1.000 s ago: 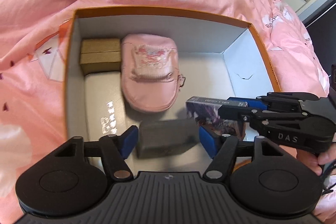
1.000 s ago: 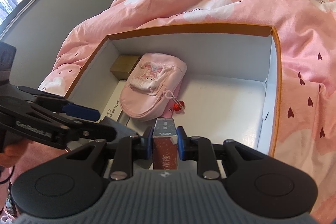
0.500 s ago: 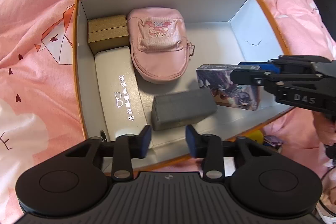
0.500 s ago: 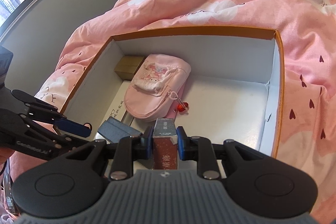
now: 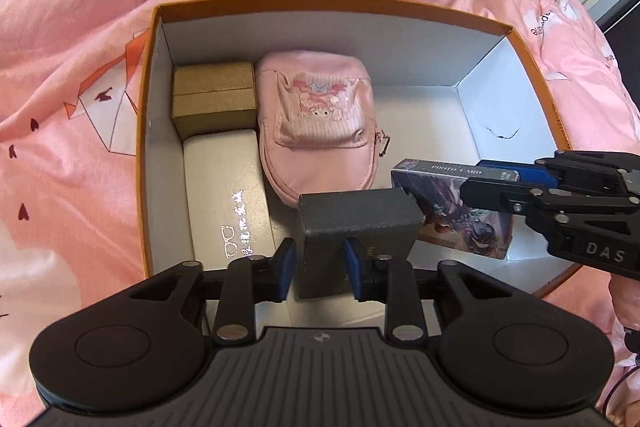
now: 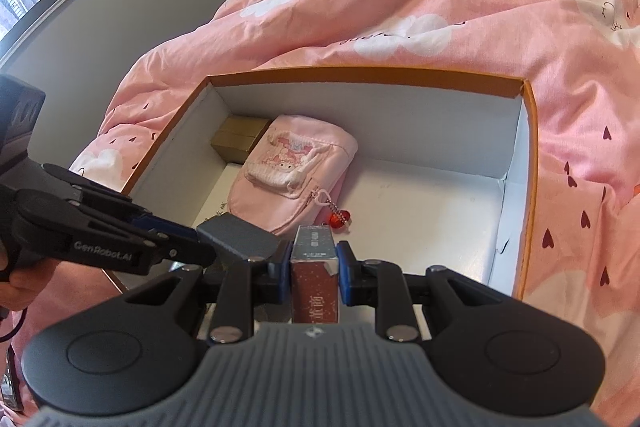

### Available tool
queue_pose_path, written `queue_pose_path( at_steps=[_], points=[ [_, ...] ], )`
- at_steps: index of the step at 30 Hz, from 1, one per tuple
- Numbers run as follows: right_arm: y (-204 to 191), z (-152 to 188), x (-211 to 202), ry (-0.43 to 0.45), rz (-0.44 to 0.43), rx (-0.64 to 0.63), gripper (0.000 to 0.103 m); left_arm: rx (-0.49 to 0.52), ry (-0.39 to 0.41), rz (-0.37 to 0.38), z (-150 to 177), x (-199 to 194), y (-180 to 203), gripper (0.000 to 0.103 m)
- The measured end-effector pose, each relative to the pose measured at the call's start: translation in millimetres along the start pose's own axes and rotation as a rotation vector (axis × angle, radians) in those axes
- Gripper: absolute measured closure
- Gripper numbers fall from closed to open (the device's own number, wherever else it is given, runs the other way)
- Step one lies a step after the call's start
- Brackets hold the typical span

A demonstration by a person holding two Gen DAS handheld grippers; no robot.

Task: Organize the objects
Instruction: 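Lower the black box into the orange box and open the left tool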

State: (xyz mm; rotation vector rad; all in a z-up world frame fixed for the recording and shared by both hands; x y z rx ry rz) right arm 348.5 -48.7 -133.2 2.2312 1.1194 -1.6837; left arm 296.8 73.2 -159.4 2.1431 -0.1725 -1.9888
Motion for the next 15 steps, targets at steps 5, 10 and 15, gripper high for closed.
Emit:
queue_pose_path(
  at_steps=[5, 10, 15],
  points=[
    [1, 0, 0, -0.001, 0.006, 0.003, 0.078, 0.061, 0.057, 0.017, -1, 5, 4, 0.038],
    [-1, 2, 4, -0.020, -0.003, 0.005, 0.078, 0.016, -0.004, 0.095, 2, 14, 5, 0.055],
    [-6, 6, 10, -0.073, -0.016, -0.008, 0.078, -0.058, -0.084, 0.104, 7, 14, -2, 0.062]
  ],
)
Point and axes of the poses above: each gripper's, at about its wrist camera, not at the fingertips, and x roughly the way its jaws point, y to its right, z to its underside, the point moved 9 cm from there along x, roughly the way its jaws point, and after that the axes turned 13 degrees about -y, right-handed, at the moved point
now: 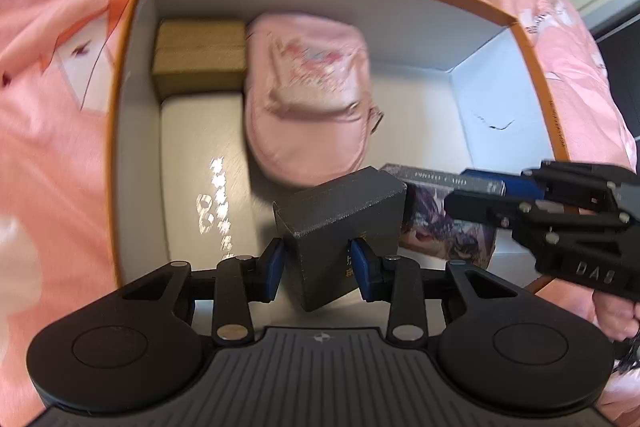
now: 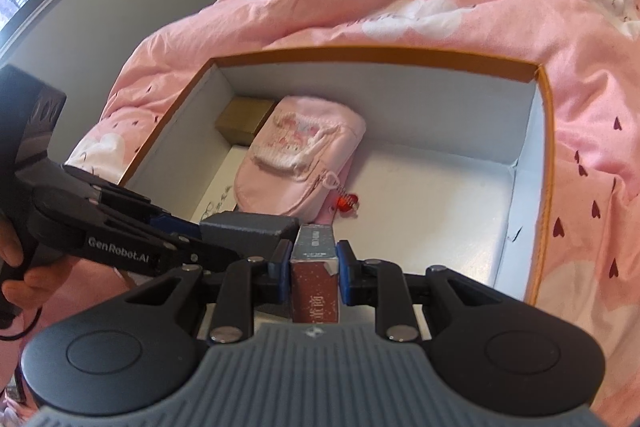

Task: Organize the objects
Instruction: 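Lower the black box into the orange box and open the left tool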

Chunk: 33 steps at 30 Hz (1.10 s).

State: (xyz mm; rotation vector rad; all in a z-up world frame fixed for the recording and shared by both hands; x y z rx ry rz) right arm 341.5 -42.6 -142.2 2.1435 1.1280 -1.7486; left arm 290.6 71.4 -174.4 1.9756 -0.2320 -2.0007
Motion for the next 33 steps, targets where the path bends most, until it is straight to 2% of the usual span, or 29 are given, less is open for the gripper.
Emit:
queue_pose_path(
  at_steps=[3, 8, 12, 15, 17, 19, 21, 24, 25, 30, 33],
  points=[
    [-3, 3, 5, -0.034, -0.016, 0.002, 0.078, -0.025, -0.023, -0.003, 1, -1, -4, 0.062],
    [-1, 4, 8, -0.065, -0.031, 0.035, 0.078, -0.029, -0.011, -0.029, -4, 1, -3, 0.052],
    [3, 5, 7, -0.068, -0.037, 0.072, 0.078, 0.014, 0.019, -0.098, -2, -6, 0, 0.053],
    [8, 6, 1, -0.044, -0.021, 0.094, 0.078, 0.029, 0.019, -0.083, 0, -10, 1, 0.054],
    [11, 5, -4, -0.022, -0.021, 0.104, 0.078, 0.032, 0.023, -0.078, 0, -11, -1, 0.061],
    [7, 4, -8, -0.012, -0.042, 0.087, 0.078, 0.032, 0.039, -0.065, -1, -10, 0, 0.064],
    [-1, 4, -8, -0.023, -0.079, 0.065, 0.078, 0.019, 0.045, -0.087, -3, -8, -3, 0.067],
    [-7, 5, -1, -0.044, -0.049, 0.028, 0.078, 0.015, 0.012, -0.112, -3, 3, -2, 0.074],
    [-6, 6, 2, -0.056, -0.042, 0.032, 0.078, 0.005, 0.001, -0.119, -4, 6, -4, 0.080],
    [3, 7, 8, -0.071, -0.068, 0.081, 0.078, 0.016, 0.023, -0.131, -8, 11, -2, 0.081],
    [13, 4, 5, -0.041, -0.071, 0.151, 0.078, 0.032, 0.038, -0.143, -7, 9, 1, 0.081]
  ],
)
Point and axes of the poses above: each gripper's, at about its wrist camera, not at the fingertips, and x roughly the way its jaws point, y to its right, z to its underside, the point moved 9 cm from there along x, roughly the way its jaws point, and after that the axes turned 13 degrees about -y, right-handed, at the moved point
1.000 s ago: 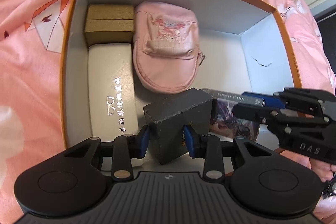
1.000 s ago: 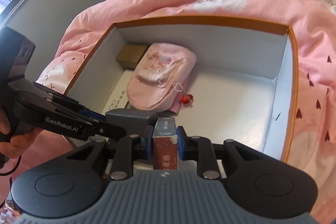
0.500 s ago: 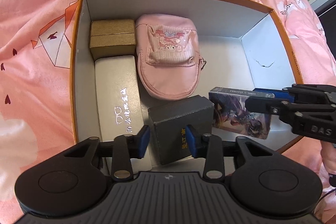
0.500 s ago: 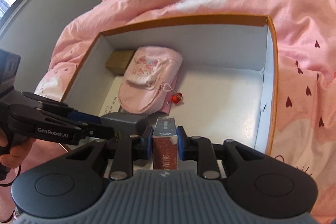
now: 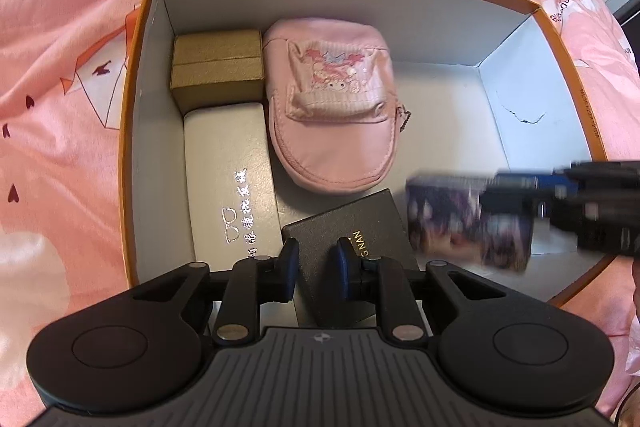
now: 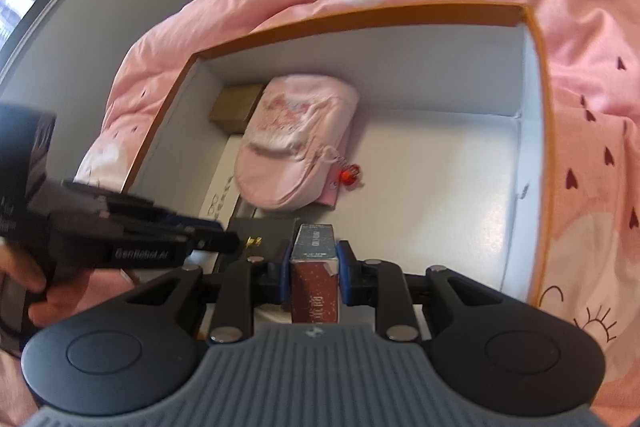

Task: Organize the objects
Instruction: 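Lower the black box into the orange box and open the left tool, then lower the PHOTO CARD pack beside the black box and open the right tool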

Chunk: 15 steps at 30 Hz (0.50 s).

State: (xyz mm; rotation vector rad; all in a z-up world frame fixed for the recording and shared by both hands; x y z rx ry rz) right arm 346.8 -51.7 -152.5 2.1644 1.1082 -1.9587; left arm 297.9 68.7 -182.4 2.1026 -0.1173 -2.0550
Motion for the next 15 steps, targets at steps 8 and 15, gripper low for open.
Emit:
queue_pose_path(
  at_steps=[8, 15],
  points=[
    [16, -7, -1, 0.056, 0.025, 0.114, 0.078, 0.033, -0.001, -0.009, 2, 0, 8, 0.081],
    [18, 7, 3, -0.083, 0.052, 0.089, 0.077, 0.033, 0.002, -0.023, -6, 4, 3, 0.081]
  ],
)
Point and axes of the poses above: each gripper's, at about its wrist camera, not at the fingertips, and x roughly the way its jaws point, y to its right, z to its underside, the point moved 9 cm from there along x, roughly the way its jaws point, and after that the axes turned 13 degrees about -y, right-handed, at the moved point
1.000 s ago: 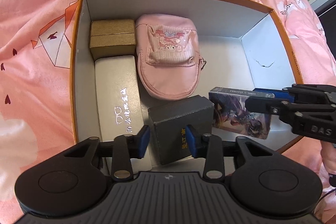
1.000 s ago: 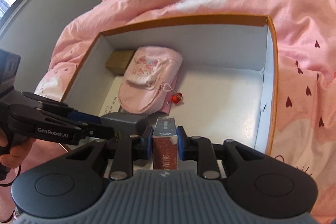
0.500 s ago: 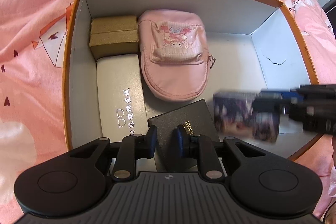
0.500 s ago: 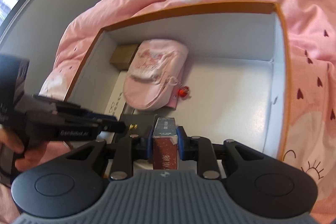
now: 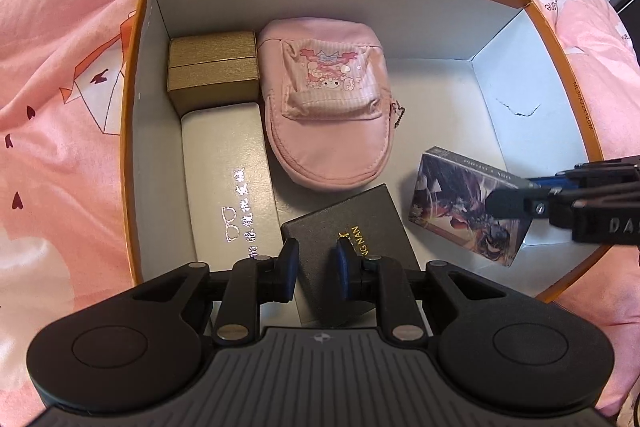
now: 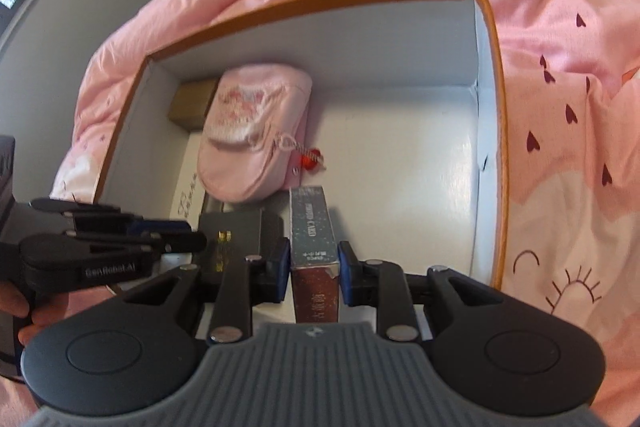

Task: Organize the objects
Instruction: 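Lower the PHOTO CARD pack beside the black box and open the right tool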

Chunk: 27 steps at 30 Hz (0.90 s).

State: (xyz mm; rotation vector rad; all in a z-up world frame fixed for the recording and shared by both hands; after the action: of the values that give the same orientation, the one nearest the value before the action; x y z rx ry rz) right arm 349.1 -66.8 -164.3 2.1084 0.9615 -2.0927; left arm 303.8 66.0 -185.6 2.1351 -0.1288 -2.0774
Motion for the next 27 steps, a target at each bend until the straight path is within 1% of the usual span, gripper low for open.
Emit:
queue_pose_path(
  at_steps=[3, 4, 5, 6, 8, 11, 13, 15, 16, 17, 19, 21, 23, 25, 27],
  points=[
    [-3, 2, 6, -0.044, 0.068, -0.028, 0.072, 0.006, 0.005, 0.005, 3, -3, 4, 0.081],
    [-5, 3, 9, -0.058, 0.088, -0.037, 0.072, 0.008, 0.006, 0.007, 3, -3, 5, 0.081],
    [-6, 4, 11, -0.068, 0.089, -0.033, 0.073, 0.012, 0.006, 0.009, 3, -3, 6, 0.081],
    [-6, 5, 15, -0.086, 0.066, -0.017, 0.074, 0.014, 0.005, 0.012, 3, -3, 7, 0.081],
    [-4, 7, 23, -0.106, 0.009, 0.055, 0.076, 0.014, 0.008, 0.016, 7, -6, 4, 0.081],
    [1, 8, 30, -0.105, -0.094, 0.186, 0.078, 0.013, 0.010, 0.019, 9, -6, 3, 0.081],
    [-3, 10, 36, -0.117, -0.128, 0.204, 0.078, 0.011, 0.010, 0.017, 9, -5, 3, 0.081],
    [-8, 13, 45, -0.160, -0.134, 0.181, 0.078, 0.007, 0.009, 0.019, 9, -4, 2, 0.081],
    [-9, 15, 48, -0.176, -0.114, 0.161, 0.075, 0.007, 0.009, 0.020, 10, -4, 1, 0.081],
    [-10, 15, 50, -0.176, -0.073, 0.134, 0.072, 0.007, 0.010, 0.020, 10, -4, 0, 0.081],
    [-13, 15, 48, -0.155, -0.002, 0.063, 0.068, 0.009, 0.010, 0.023, 11, -4, 0, 0.081],
    [-18, 13, 45, -0.138, 0.080, -0.017, 0.059, 0.011, 0.011, 0.027, 10, -4, 1, 0.081],
    [-21, 12, 43, -0.122, 0.161, -0.080, 0.055, 0.013, 0.011, 0.028, 10, -4, 1, 0.081],
    [-21, 11, 42, -0.130, 0.181, -0.094, 0.055, 0.009, 0.015, 0.030, 10, -6, -1, 0.081],
    [-21, 10, 41, -0.140, 0.174, -0.102, 0.055, 0.006, 0.020, 0.032, 10, -8, -3, 0.081]
  ],
)
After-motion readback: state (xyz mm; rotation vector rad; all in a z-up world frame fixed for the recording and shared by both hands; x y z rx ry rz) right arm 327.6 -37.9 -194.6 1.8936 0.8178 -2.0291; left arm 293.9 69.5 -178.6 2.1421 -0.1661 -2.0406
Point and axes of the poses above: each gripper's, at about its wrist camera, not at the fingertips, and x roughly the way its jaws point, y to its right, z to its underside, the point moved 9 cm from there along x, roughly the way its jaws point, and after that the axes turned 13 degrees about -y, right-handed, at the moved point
